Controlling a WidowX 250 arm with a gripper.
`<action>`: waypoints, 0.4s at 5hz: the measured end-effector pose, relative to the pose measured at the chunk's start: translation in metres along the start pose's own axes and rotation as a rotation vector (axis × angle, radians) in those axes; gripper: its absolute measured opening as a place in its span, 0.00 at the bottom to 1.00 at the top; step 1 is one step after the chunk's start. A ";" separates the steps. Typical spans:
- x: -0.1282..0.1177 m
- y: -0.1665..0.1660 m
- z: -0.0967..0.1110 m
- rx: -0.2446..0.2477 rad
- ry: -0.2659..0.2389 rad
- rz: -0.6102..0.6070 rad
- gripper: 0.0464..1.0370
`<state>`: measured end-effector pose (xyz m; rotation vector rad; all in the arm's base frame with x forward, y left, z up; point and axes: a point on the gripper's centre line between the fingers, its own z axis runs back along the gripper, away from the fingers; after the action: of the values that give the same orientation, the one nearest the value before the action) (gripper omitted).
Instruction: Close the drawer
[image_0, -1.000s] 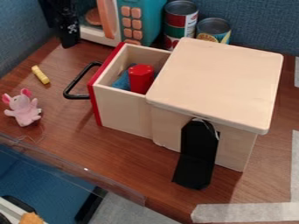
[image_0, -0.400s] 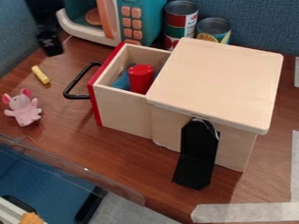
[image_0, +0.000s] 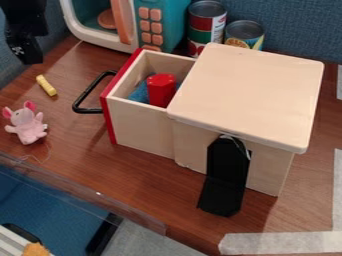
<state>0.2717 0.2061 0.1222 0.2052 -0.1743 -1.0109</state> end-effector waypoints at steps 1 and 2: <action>0.003 -0.001 -0.012 -0.032 0.043 -0.084 0.96; 0.016 0.000 -0.032 -0.022 0.063 -0.112 0.96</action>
<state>0.2876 0.1950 0.0924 0.2284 -0.0954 -1.1161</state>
